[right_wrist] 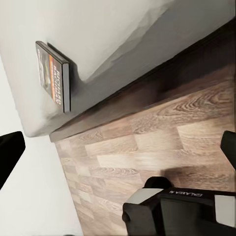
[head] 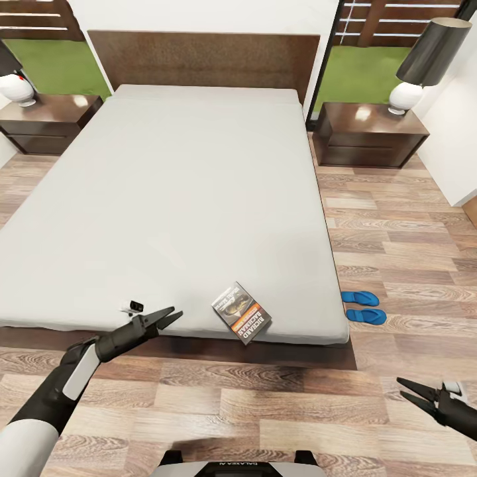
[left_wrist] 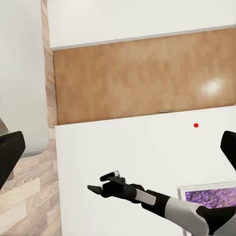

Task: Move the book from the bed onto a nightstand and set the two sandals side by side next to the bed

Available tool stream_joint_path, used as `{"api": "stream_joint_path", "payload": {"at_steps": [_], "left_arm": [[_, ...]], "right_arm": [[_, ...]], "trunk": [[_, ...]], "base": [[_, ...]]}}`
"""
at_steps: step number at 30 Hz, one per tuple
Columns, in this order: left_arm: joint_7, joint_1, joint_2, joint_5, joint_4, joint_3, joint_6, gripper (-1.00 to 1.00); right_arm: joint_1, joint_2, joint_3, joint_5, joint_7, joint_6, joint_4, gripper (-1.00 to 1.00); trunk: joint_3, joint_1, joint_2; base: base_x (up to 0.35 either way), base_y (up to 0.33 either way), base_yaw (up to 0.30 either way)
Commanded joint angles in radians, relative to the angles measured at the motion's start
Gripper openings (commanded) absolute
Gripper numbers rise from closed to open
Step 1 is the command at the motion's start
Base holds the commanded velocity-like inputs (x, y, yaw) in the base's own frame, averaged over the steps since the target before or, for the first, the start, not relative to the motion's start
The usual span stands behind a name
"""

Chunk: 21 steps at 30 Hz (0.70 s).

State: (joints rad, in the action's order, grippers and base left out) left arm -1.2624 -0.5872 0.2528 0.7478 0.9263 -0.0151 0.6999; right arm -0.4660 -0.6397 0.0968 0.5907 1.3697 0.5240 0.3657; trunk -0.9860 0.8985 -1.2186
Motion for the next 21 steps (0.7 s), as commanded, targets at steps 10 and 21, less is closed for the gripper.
{"api": "stream_joint_path", "payload": {"at_steps": [10, 21], "left_arm": [[0.006, 0.000, 0.000, 0.005, -0.037, -0.002, 0.008, 1.00], [0.006, 0.000, -0.007, 0.004, -0.046, -0.002, 0.007, 1.00]], "right_arm": [[0.000, 0.002, 0.001, -0.011, 0.001, 0.004, -0.025, 1.00], [0.000, 0.002, 0.001, -0.011, -0.001, 0.003, -0.025, 1.00]], "trunk": [[-0.001, 0.000, 0.000], [-0.001, 0.000, 0.000]], "base": [[0.000, 0.030, 0.000], [0.000, 0.262, 0.000]]}}
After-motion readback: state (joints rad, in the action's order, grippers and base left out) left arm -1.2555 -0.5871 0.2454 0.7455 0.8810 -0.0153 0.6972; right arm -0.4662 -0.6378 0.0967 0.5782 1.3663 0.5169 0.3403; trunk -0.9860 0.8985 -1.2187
